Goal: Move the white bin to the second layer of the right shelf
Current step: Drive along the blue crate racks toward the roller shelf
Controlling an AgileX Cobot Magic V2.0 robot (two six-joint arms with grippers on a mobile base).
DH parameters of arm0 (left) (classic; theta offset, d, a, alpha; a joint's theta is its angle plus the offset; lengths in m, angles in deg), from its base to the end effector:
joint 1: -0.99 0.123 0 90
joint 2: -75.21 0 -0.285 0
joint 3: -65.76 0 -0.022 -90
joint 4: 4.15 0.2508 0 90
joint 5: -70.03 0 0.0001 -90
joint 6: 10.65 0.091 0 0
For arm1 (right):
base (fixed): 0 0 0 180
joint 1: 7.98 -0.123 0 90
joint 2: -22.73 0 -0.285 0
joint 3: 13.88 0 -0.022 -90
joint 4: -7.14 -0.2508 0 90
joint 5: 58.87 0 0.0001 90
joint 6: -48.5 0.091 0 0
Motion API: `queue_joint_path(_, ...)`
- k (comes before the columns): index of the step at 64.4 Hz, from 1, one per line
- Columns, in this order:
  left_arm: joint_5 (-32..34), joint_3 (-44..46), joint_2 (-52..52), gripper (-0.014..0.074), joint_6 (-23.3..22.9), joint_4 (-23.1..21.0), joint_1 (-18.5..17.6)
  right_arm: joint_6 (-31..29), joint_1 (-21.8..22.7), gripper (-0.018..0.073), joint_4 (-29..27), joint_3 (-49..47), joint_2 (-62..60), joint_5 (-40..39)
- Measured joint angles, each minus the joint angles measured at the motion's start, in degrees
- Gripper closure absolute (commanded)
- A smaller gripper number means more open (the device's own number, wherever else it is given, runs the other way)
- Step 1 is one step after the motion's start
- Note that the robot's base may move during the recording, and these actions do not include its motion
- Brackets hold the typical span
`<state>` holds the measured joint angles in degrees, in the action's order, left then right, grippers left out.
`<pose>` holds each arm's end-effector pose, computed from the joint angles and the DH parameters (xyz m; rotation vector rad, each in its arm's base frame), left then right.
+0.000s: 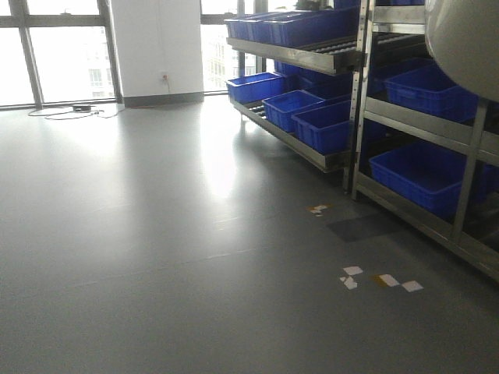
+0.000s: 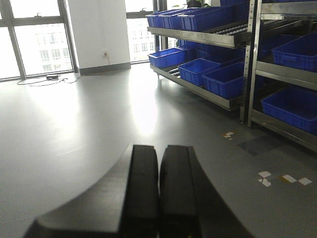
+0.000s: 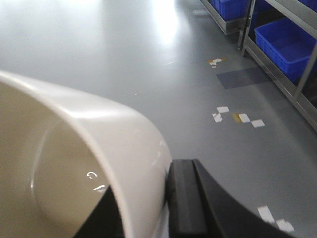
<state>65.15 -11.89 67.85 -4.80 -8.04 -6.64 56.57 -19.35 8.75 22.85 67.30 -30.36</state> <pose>0.0557 -0.0080 0.2033 0.1359 1.5634 -0.0821 0.1249 0.0239 0.3518 -0.0700 1.9201 0.1988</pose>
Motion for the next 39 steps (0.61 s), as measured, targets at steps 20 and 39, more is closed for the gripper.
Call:
queue_joint_path(20, 0.0, 0.0, 0.0, 0.0512, 0.0, 0.0, 0.0, 0.0, 0.0, 0.051, 0.0, 0.0, 0.0, 0.0)
queue_joint_path(39, 0.0, 0.0, 0.0, 0.0512, 0.0, 0.0, 0.0, 0.0, 0.0, 0.051, 0.0, 0.0, 0.0, 0.0)
